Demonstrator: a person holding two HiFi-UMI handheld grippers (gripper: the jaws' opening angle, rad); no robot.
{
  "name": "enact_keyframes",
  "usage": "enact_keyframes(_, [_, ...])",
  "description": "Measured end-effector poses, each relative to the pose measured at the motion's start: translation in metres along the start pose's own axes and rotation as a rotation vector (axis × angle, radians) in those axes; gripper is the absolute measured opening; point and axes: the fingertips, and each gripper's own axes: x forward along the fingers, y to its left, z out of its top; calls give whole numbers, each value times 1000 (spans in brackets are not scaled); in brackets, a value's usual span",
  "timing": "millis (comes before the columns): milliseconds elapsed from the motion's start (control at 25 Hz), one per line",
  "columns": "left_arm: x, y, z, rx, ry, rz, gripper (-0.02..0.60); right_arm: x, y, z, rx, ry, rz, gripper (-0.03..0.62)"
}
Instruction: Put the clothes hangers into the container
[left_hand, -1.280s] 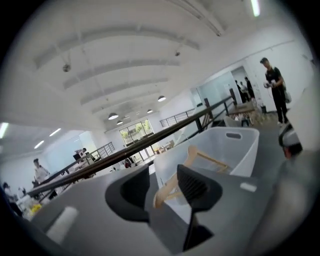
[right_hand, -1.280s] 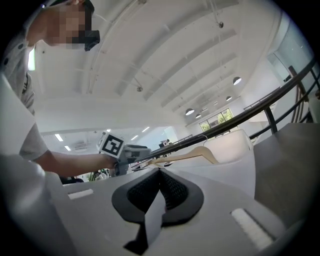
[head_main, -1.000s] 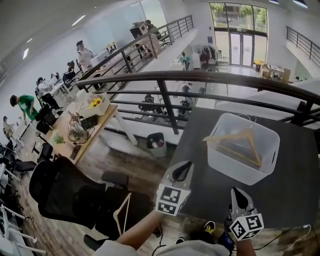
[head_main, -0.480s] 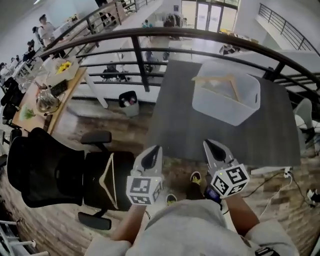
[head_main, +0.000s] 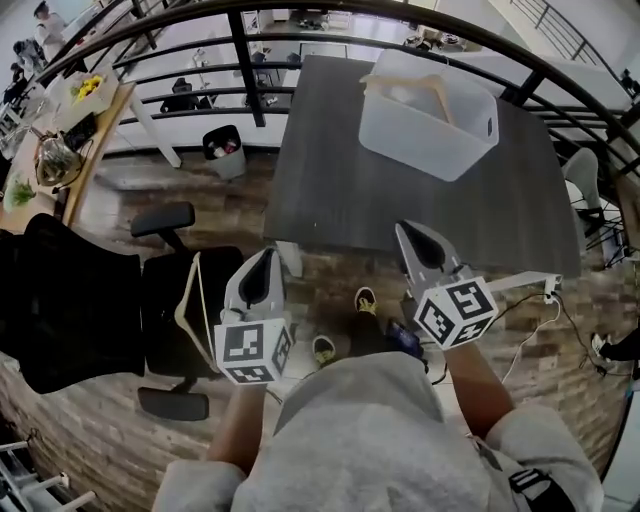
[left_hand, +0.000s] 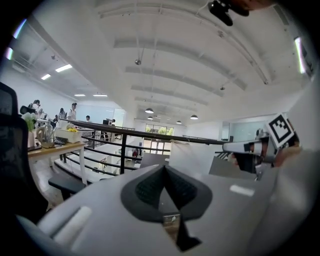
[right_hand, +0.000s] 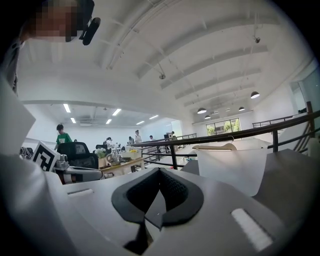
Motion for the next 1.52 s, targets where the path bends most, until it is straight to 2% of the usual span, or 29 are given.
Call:
enact_keyframes(120, [-7,3,4,-30,-22,7,11,2,9,3,-5,2,20,-1])
enact_keyframes(280, [-21,19,6,-13,-38,75,11,11,27,5,-16,5,69,0])
enact_keyframes(480, [-50,43,-9,-54,-8,157,11,28,69,0,-24,37,177,0])
enact_keyframes(560, [-76,59,-20,-67,4,242,11,39,102,-10,-33,65,267,-1])
enact_keyframes(680, [-127,93,-38,-93,-4,411,16,58,162,-25,-58,99,437,0])
enact_keyframes(920, [-247,129,-64,-177,5,706,120,51,288,-44,-112,164,768,0])
enact_keyframes(1080, [-288,132,-70,-211,-3,832,146,36,341,-49,-163,176,946,0])
enact_keyframes(1280, [-306,137,-72,-226,-16,910,160,29,375,-55,-175,189,1065,-1])
enact_keyframes(1520, [-281,162,-92,-245,26,898,169,48,380,-63,-181,199,1076,0])
